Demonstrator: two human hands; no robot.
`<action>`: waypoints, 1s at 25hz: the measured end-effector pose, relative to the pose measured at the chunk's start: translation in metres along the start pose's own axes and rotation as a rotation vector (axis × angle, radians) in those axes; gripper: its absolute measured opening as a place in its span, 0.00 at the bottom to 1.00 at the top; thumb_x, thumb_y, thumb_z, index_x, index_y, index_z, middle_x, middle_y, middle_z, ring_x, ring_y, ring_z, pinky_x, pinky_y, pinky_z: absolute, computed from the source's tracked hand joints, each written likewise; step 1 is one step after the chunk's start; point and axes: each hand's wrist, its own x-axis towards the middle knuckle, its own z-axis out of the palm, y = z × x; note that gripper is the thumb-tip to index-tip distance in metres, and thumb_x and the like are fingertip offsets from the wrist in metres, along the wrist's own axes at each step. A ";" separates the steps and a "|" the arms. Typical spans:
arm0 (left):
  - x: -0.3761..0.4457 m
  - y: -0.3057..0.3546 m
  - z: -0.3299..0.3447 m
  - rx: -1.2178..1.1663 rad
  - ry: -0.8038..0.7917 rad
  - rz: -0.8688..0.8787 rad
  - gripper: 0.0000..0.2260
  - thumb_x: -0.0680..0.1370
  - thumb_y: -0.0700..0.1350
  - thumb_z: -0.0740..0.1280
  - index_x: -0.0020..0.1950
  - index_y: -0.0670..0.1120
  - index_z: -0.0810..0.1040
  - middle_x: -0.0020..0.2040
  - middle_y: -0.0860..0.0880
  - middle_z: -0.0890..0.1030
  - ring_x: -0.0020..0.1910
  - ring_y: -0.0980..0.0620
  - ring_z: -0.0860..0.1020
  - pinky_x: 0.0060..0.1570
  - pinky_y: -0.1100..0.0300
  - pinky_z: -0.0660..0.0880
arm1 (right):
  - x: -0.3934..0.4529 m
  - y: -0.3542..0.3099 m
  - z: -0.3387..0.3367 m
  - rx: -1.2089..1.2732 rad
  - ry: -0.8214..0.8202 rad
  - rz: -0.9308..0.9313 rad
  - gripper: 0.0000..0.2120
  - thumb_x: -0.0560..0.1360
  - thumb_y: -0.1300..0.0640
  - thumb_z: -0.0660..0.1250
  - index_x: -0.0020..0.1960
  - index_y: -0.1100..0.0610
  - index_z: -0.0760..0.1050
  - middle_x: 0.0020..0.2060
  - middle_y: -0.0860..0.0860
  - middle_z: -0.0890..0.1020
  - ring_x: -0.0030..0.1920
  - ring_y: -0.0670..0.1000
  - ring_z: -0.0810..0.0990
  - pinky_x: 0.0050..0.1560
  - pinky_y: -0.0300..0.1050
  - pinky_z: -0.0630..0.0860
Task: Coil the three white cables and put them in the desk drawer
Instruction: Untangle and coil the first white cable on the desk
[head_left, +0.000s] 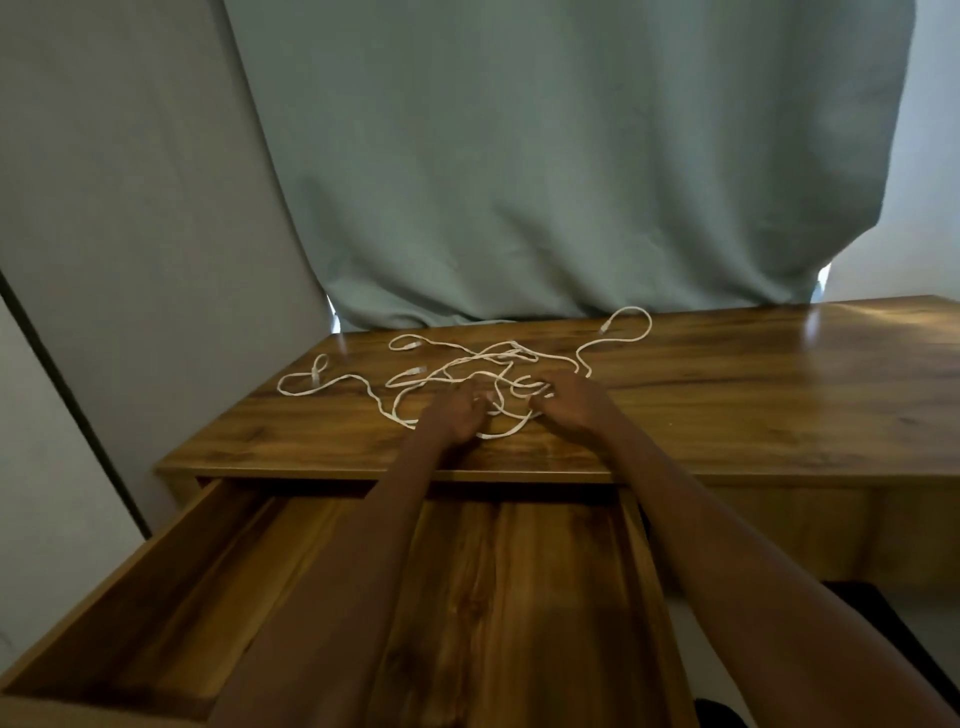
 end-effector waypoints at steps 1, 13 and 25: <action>-0.003 -0.002 0.001 -0.017 0.004 -0.011 0.25 0.83 0.56 0.56 0.75 0.43 0.67 0.72 0.38 0.72 0.71 0.39 0.69 0.70 0.46 0.66 | -0.002 -0.002 0.002 -0.022 -0.018 0.000 0.22 0.77 0.50 0.64 0.70 0.46 0.73 0.71 0.51 0.75 0.68 0.56 0.74 0.66 0.50 0.71; 0.039 -0.046 -0.009 -0.160 0.244 -0.039 0.15 0.81 0.45 0.60 0.67 0.48 0.75 0.62 0.42 0.80 0.60 0.39 0.78 0.59 0.46 0.75 | 0.048 -0.016 0.021 -0.105 -0.058 -0.176 0.14 0.78 0.45 0.62 0.59 0.44 0.81 0.56 0.48 0.84 0.57 0.52 0.81 0.53 0.48 0.76; 0.048 -0.112 -0.036 -0.038 0.012 -0.056 0.15 0.77 0.43 0.63 0.61 0.50 0.83 0.63 0.48 0.81 0.60 0.46 0.78 0.59 0.55 0.73 | 0.082 -0.013 0.034 -0.200 -0.204 -0.286 0.06 0.76 0.50 0.68 0.50 0.45 0.83 0.51 0.47 0.84 0.54 0.52 0.80 0.53 0.51 0.78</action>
